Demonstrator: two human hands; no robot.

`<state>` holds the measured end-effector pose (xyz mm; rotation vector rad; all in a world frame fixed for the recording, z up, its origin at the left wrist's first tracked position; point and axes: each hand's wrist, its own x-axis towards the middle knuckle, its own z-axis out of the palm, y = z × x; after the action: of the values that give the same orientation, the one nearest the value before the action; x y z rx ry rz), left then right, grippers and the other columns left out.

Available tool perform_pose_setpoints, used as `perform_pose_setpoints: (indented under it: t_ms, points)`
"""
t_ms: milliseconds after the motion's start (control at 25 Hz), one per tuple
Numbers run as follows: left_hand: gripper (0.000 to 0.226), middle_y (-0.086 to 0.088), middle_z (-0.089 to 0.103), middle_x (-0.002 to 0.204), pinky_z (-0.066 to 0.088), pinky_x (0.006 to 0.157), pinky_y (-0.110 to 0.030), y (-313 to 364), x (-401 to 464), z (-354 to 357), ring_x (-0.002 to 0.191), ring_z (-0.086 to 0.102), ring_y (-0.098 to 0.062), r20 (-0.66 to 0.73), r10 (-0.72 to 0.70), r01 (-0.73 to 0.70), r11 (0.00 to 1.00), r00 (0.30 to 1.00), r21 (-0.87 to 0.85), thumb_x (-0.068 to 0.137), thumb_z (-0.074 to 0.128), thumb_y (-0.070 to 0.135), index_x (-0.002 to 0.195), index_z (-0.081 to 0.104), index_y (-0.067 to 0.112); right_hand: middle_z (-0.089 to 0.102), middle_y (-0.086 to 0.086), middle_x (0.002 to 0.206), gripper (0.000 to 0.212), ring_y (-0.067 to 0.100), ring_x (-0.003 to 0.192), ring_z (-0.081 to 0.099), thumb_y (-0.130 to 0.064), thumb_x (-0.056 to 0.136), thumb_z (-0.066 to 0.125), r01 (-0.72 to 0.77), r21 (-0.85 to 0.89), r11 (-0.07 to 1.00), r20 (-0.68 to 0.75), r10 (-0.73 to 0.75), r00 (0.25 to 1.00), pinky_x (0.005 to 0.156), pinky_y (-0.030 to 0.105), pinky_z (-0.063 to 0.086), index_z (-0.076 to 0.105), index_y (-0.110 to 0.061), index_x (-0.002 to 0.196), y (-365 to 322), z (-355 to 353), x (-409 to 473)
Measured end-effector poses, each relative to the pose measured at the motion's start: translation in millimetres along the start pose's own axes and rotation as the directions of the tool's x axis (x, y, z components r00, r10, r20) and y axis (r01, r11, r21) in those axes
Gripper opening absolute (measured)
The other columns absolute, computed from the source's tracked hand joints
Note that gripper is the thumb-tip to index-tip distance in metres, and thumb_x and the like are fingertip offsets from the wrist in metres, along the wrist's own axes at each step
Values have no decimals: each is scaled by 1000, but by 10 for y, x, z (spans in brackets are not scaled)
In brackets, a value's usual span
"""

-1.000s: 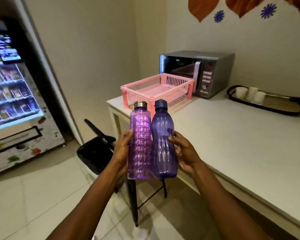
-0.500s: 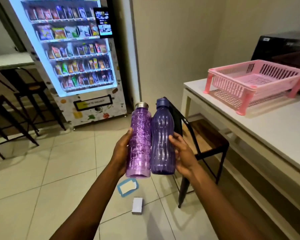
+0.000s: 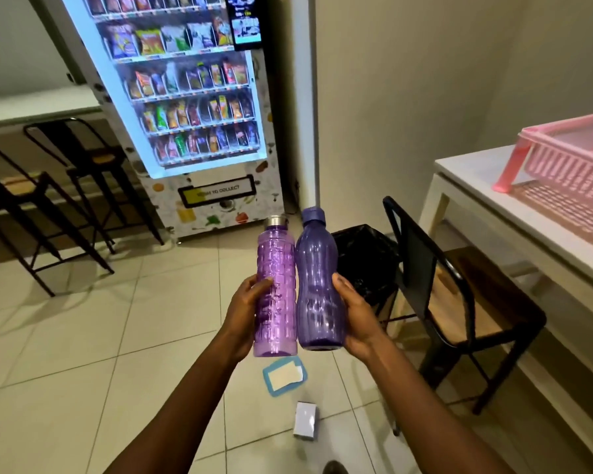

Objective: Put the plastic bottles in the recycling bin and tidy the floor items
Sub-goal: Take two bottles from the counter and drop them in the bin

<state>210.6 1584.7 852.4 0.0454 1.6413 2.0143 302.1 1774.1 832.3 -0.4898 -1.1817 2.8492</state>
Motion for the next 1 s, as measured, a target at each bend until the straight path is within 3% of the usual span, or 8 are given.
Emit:
perform_pose_setpoints:
  t_ms: [80, 240, 320, 400, 640, 840, 1000]
  points:
    - [47, -16, 71, 117, 59, 83, -49, 74, 378, -47, 102, 71, -37, 18, -43, 43, 999, 999, 24, 87, 72, 28, 129, 56, 17, 59, 21, 144, 54, 40, 127, 61, -38, 99, 63, -60, 74, 995, -15, 61, 998, 106, 58, 50, 52, -15, 146, 12, -31, 356]
    - [47, -17, 72, 117, 60, 83, -49, 213, 1076, -64, 105, 71, -38, 47, -109, 108, 994, 993, 26, 85, 75, 25, 128, 59, 17, 64, 21, 138, 62, 36, 114, 70, -47, 96, 66, -127, 183, 975, -13, 132, 991, 96, 51, 57, 57, -9, 144, -63, -109, 980]
    - [48, -18, 72, 115, 60, 81, -46, 206, 1377, -70, 103, 71, -37, 78, -142, 140, 989, 987, 37, 84, 76, 26, 128, 60, 14, 61, 21, 142, 67, 37, 118, 68, -50, 94, 68, -124, 205, 971, -42, 135, 990, 101, 53, 54, 56, -8, 145, -64, -220, 1251]
    - [53, -16, 74, 113, 60, 78, -44, 224, 1738, -82, 100, 73, -35, 97, -171, 166, 984, 980, 56, 81, 79, 28, 129, 60, 14, 58, 22, 146, 68, 38, 126, 63, -50, 93, 71, -107, 224, 969, -68, 125, 990, 108, 56, 49, 57, -9, 145, -79, -330, 1572]
    - [64, -18, 69, 119, 61, 72, -43, 226, 2821, -98, 93, 75, -34, 178, -311, 291, 948, 934, 130, 81, 81, 18, 136, 49, 20, 58, 21, 146, 67, 38, 131, 61, -50, 89, 76, -16, 325, 946, -189, 81, 979, 106, 53, 50, 61, -10, 142, -44, -542, 2418]
    - [56, -14, 69, 120, 61, 84, -46, 223, 3799, -35, 99, 74, -31, 300, -423, 343, 895, 855, 284, 85, 77, 20, 135, 51, 21, 60, 21, 144, 78, 40, 129, 62, -54, 82, 82, 104, 419, 902, -369, 65, 927, 108, 56, 48, 58, -11, 144, -75, -731, 3102]
    - [50, -18, 71, 117, 56, 94, -52, 107, 4554, 283, 103, 71, -37, 258, -535, 434, 826, 804, 360, 85, 76, 21, 130, 56, 18, 60, 21, 144, 71, 37, 124, 66, -56, 90, 72, 162, 487, 858, -425, 71, 902, 106, 54, 50, 62, -7, 141, -280, -995, 3713]
